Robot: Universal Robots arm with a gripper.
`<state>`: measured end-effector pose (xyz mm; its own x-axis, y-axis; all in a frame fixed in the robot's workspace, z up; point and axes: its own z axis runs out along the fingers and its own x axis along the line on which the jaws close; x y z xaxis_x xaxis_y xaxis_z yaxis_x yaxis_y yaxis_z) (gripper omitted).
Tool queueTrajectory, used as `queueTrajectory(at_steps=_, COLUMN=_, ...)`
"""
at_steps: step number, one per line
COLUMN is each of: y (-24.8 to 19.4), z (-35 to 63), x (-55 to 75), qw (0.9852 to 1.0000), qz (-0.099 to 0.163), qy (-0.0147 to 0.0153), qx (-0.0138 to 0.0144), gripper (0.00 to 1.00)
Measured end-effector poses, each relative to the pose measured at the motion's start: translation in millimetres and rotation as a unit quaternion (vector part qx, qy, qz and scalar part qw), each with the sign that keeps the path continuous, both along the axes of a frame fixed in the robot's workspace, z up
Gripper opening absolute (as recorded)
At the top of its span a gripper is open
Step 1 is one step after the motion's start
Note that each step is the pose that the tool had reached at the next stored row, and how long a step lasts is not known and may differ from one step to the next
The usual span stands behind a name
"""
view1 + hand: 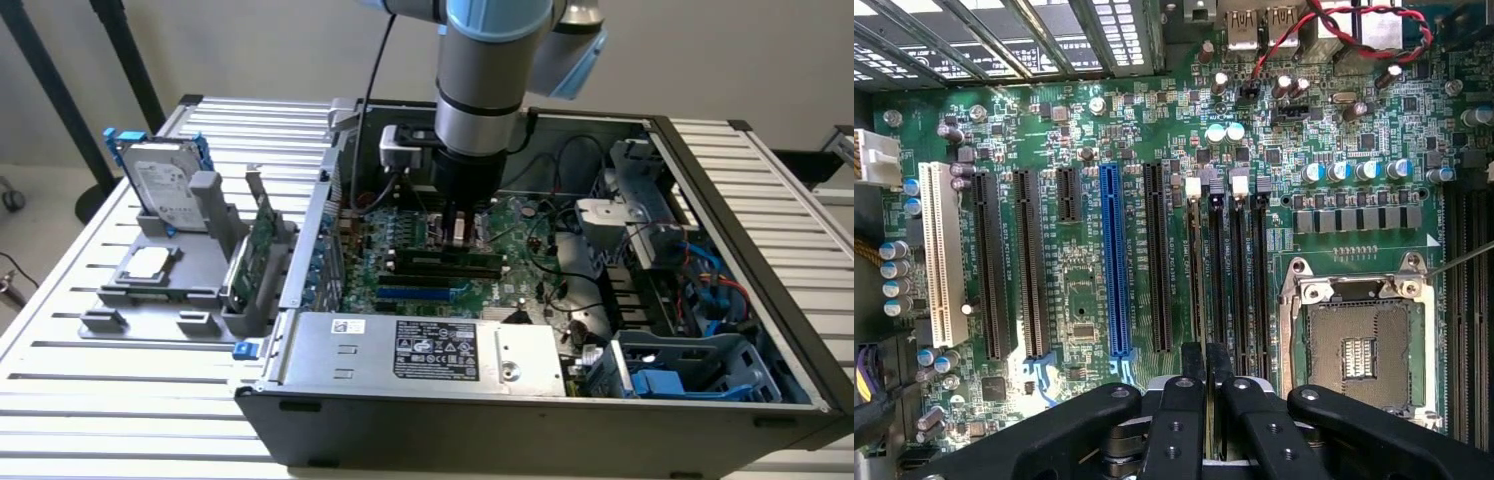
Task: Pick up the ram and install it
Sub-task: 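Insert the ram into the slot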
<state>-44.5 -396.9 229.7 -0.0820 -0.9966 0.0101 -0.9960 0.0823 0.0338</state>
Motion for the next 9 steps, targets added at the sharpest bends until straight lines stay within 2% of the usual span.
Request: queueTrajectory(at_steps=9, y=0.0, z=-2.7, x=0.0, qw=1.0000, qz=0.000, qy=0.0000, qx=0.0000, gripper=0.14)
